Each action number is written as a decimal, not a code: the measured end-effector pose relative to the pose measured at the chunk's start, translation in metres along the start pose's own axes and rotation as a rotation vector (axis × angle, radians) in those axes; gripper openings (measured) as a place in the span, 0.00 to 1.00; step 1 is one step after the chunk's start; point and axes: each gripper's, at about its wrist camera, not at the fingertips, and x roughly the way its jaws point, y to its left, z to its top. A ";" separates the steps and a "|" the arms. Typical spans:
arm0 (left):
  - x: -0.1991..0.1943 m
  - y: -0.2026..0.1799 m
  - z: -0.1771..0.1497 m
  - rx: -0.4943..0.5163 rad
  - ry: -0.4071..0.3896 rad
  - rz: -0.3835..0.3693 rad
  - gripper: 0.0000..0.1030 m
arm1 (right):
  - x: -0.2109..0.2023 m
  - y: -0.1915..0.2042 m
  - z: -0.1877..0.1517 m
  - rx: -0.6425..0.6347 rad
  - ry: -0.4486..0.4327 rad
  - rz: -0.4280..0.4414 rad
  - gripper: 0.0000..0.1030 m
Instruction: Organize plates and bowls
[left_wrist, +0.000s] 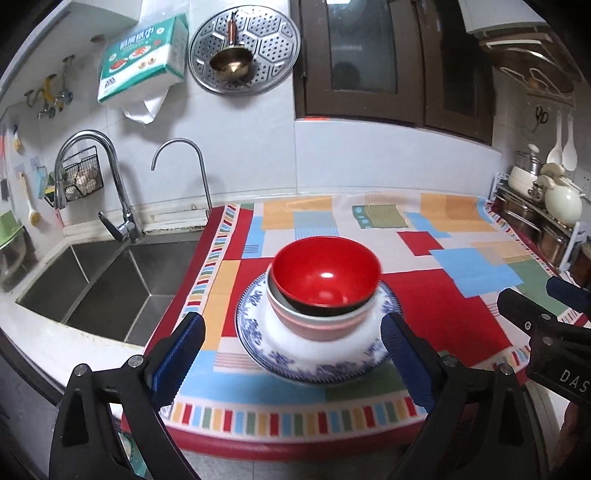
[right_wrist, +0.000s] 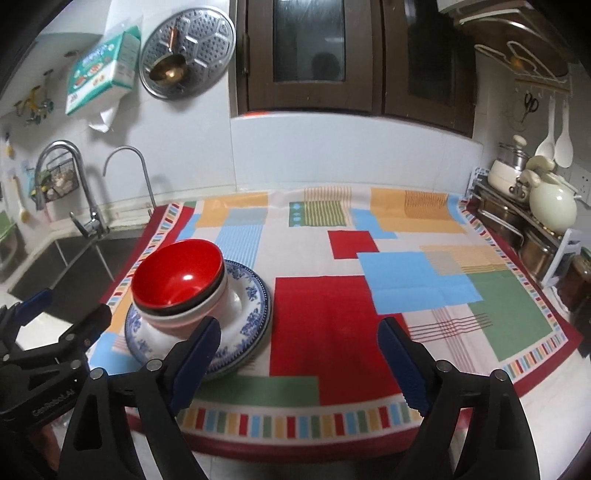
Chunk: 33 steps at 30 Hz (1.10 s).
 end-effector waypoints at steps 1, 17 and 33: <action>-0.007 -0.002 -0.003 0.000 -0.011 0.001 0.96 | -0.005 -0.003 -0.002 0.002 -0.008 0.002 0.85; -0.092 -0.021 -0.039 0.009 -0.101 0.031 1.00 | -0.087 -0.033 -0.047 0.081 -0.073 0.023 0.85; -0.131 -0.024 -0.061 -0.014 -0.108 0.051 1.00 | -0.130 -0.035 -0.071 0.069 -0.114 0.036 0.85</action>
